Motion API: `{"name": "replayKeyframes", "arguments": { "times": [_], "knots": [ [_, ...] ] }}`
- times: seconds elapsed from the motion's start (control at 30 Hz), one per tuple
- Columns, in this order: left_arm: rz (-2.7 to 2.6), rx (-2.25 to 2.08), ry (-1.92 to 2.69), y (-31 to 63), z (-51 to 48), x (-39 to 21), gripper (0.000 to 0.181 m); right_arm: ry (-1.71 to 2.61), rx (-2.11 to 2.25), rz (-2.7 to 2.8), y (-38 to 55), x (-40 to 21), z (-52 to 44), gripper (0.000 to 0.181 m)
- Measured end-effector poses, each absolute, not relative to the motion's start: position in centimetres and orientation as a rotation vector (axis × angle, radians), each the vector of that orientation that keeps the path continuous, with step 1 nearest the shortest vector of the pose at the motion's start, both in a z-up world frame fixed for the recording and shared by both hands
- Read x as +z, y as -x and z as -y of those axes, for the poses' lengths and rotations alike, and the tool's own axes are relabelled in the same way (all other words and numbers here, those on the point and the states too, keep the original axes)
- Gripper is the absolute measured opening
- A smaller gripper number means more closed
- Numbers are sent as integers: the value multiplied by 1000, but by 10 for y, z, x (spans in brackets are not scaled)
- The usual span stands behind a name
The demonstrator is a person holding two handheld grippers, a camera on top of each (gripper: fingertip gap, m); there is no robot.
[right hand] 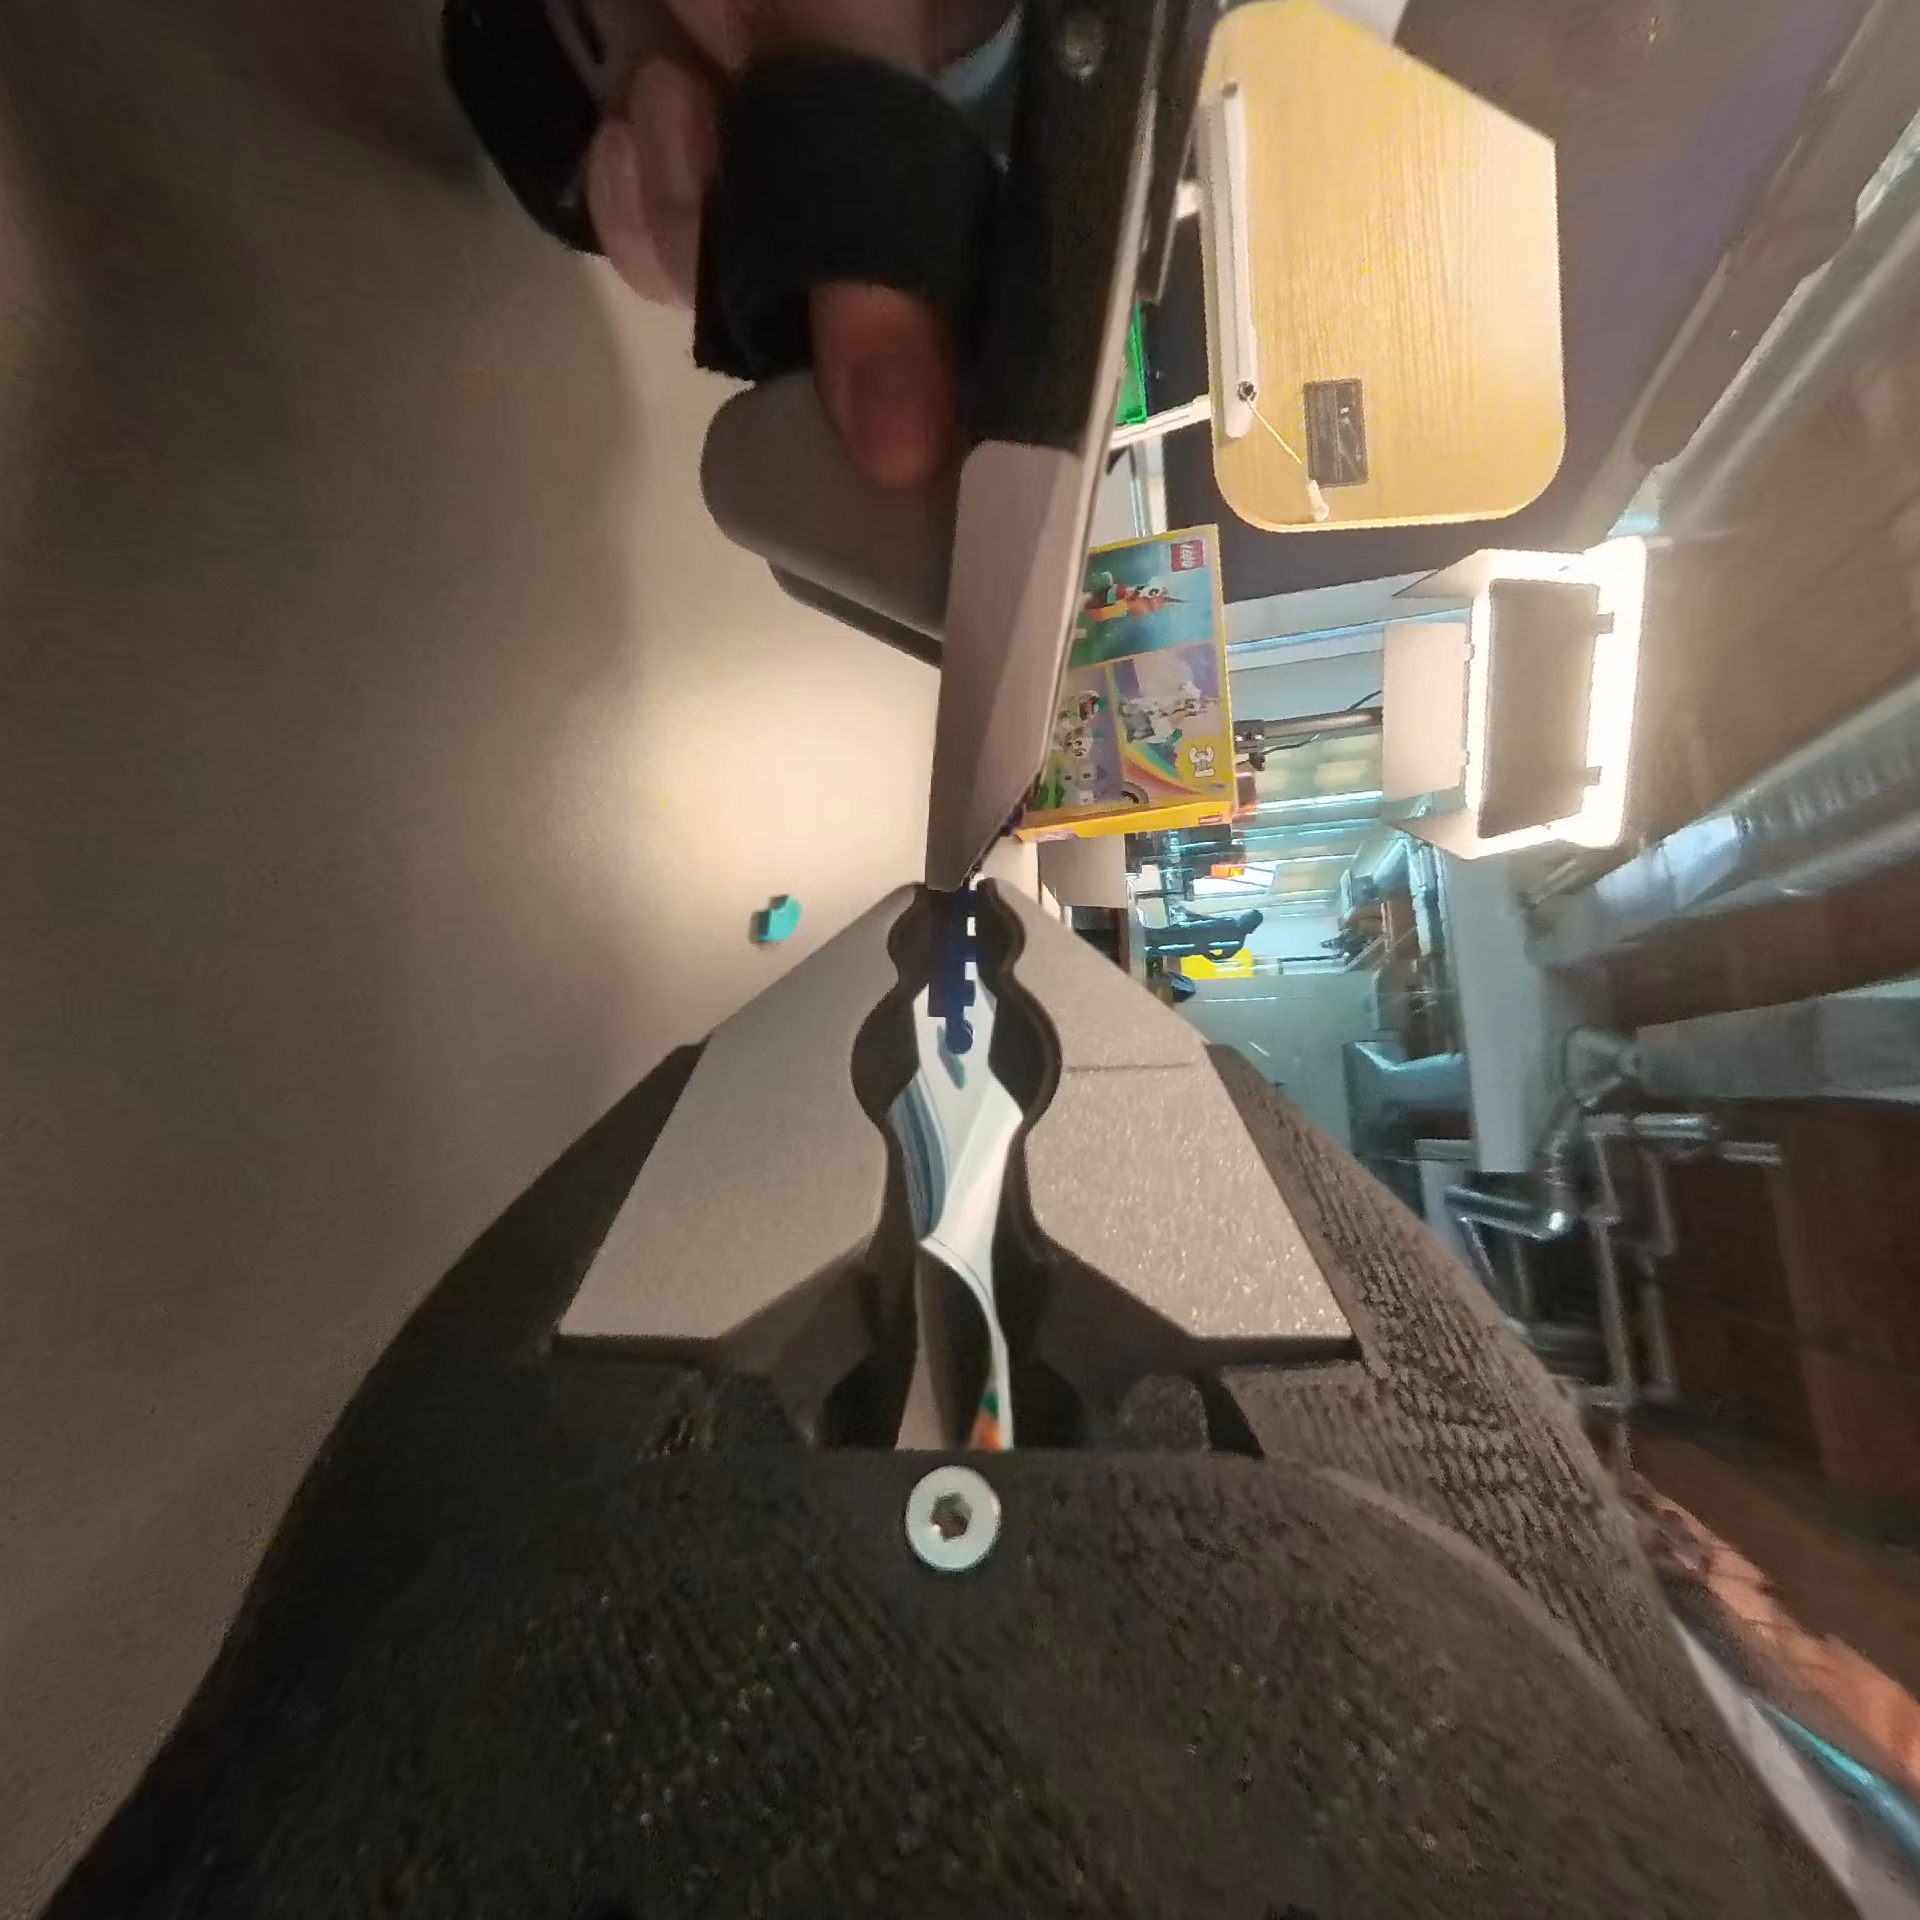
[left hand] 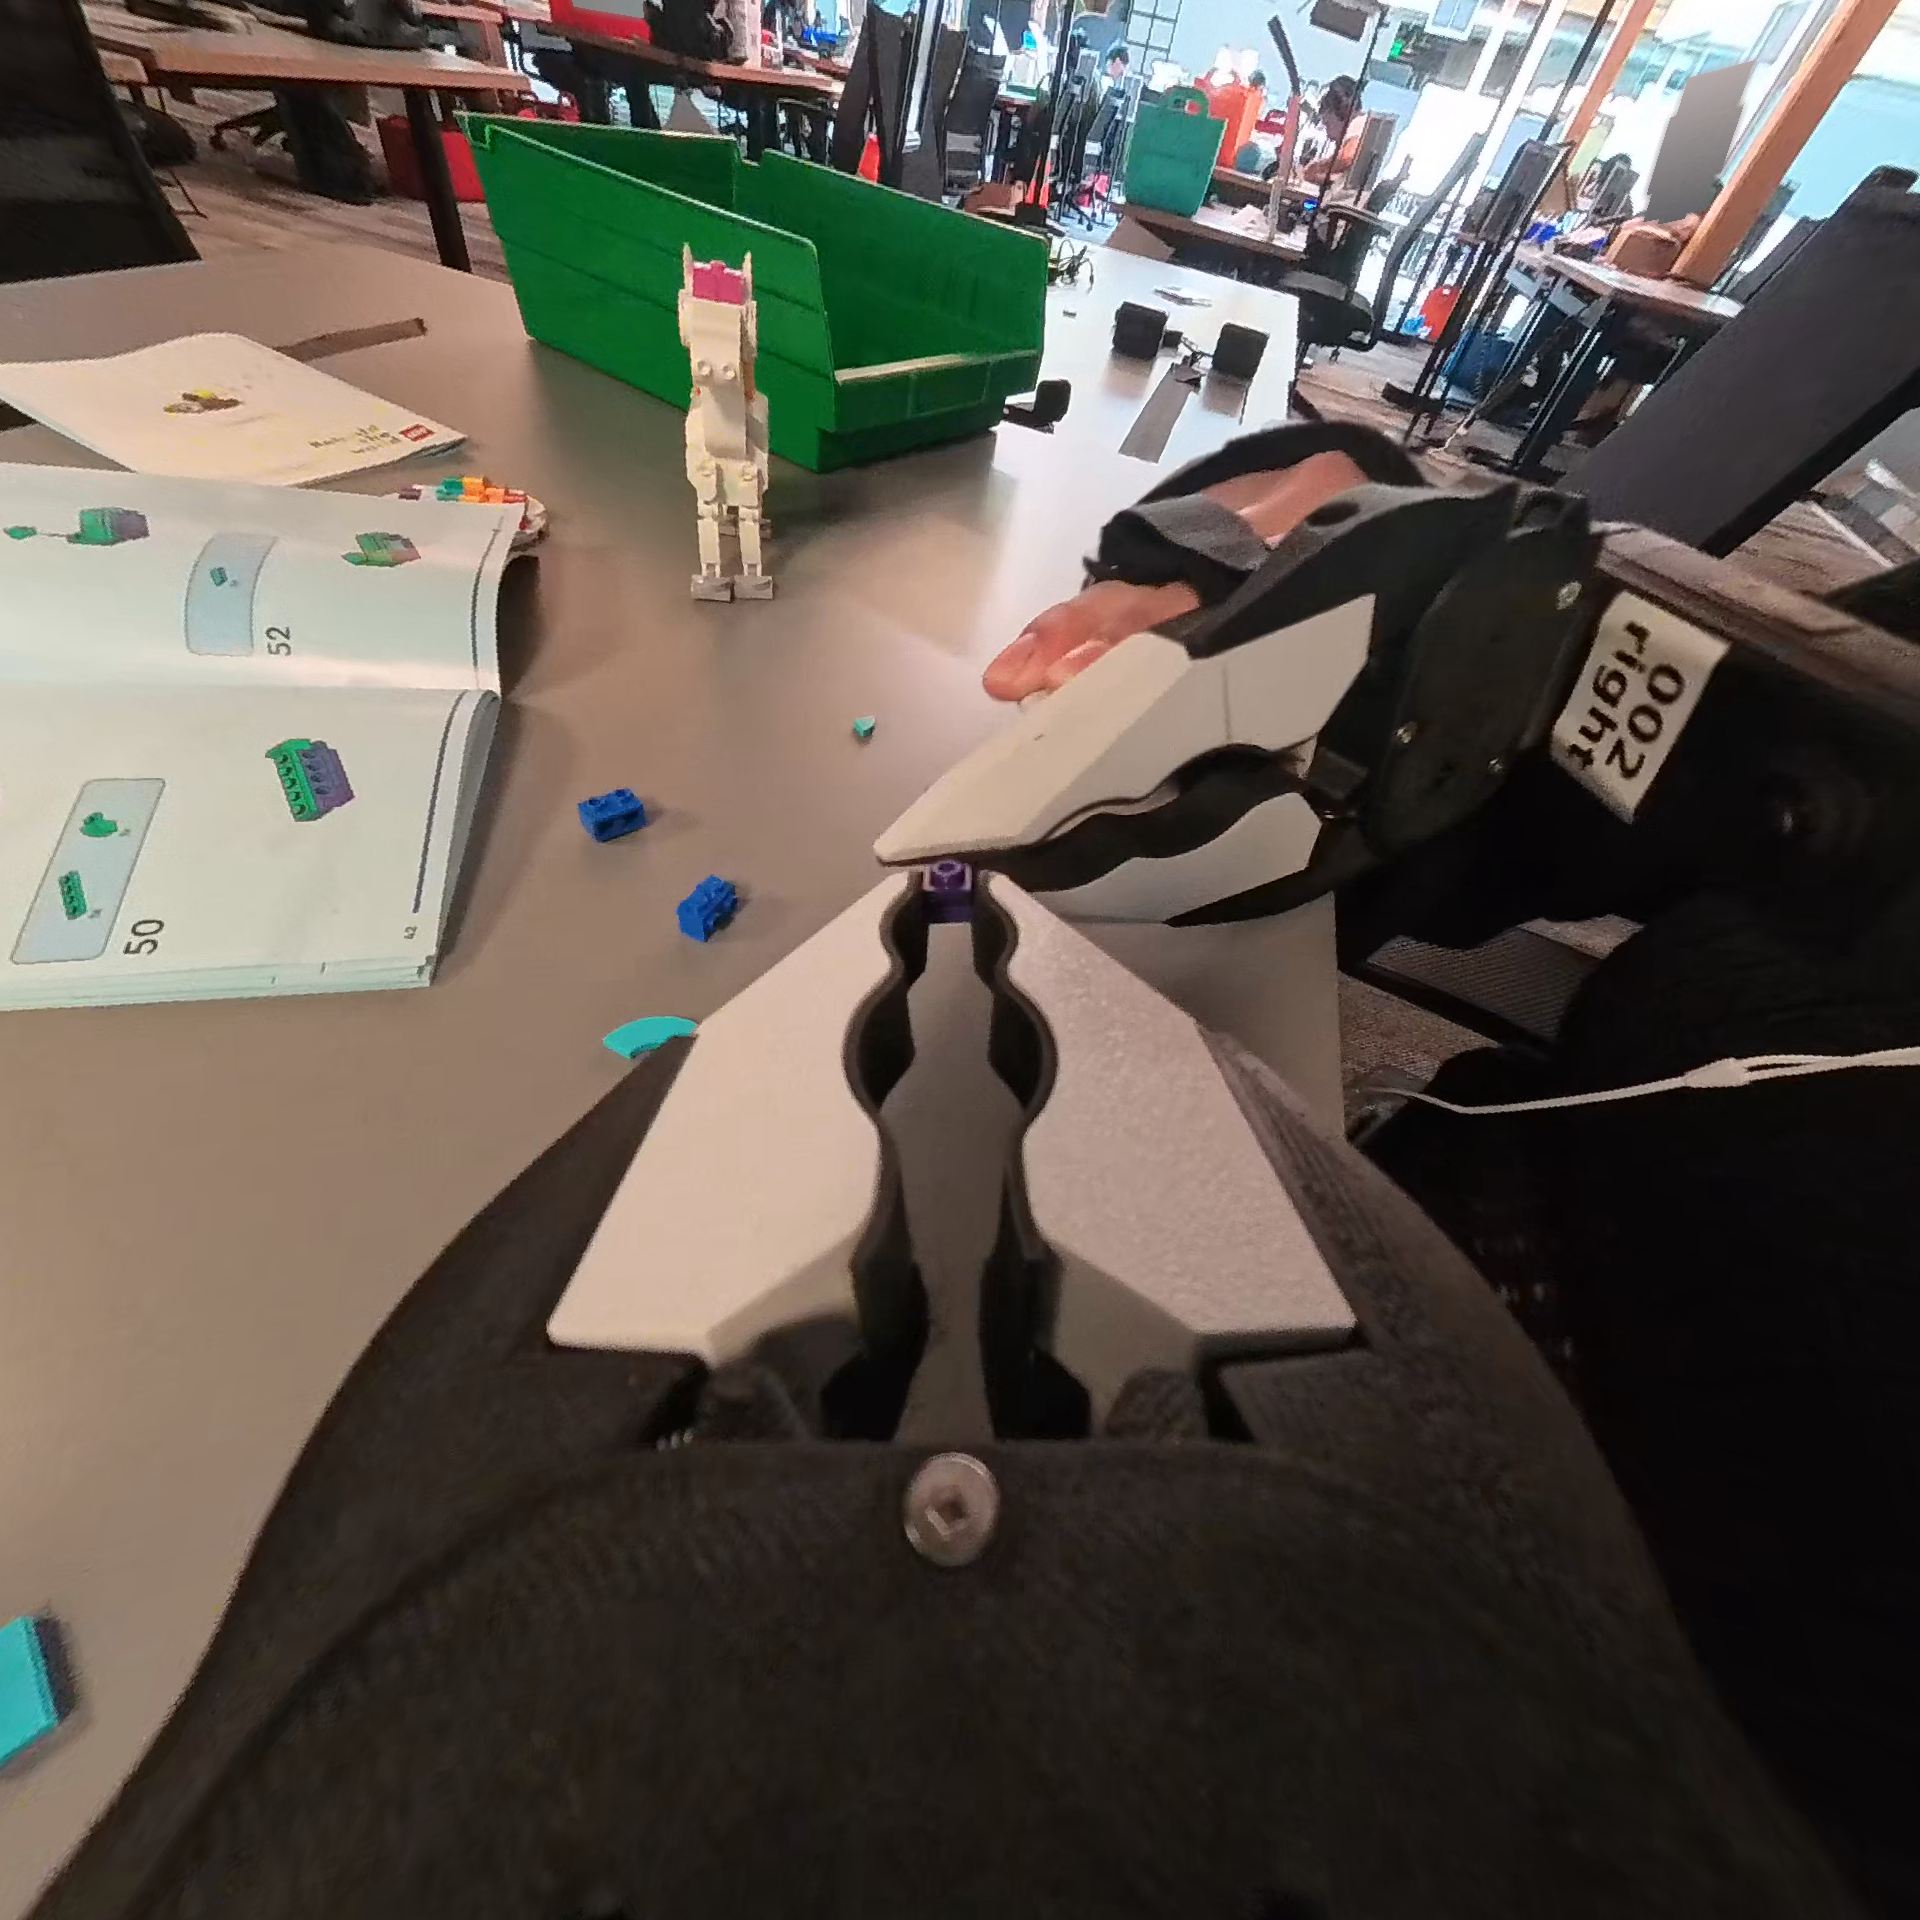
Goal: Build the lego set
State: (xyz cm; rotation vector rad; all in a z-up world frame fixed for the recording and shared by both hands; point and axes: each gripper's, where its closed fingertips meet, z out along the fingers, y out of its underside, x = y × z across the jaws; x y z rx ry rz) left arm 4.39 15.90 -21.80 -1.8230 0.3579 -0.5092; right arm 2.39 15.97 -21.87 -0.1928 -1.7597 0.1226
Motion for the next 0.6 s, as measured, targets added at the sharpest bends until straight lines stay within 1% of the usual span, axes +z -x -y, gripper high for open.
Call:
{"name": "replayKeyframes", "arguments": {
  "times": [0.1,0.2,0.23,0.27,0.3,0.33,0.47,0.6],
  "knots": [
    [-351,-528,1843,-43,-159,-222,7,168,90,1767,-23,-221,-160,6],
    [-277,-607,1832,-37,-160,-219,8,318,324,1757,-24,-218,-159,7],
    [-261,-582,1847,-31,-162,-221,8,390,394,1751,-24,-214,-162,20],
    [-252,-584,1852,-28,-162,-222,8,458,446,1742,-25,-210,-168,38],
    [-246,-600,1856,-28,-161,-222,8,502,486,1731,-27,-206,-173,48],
    [-246,-598,1869,-26,-161,-223,8,518,515,1722,-29,-203,-178,51],
    [-327,-571,1954,-25,-160,-233,8,490,617,1623,-45,-191,-206,55],
    [-515,-497,2063,-38,-166,-250,8,677,821,1429,-56,-178,-257,53]
  ]
}}
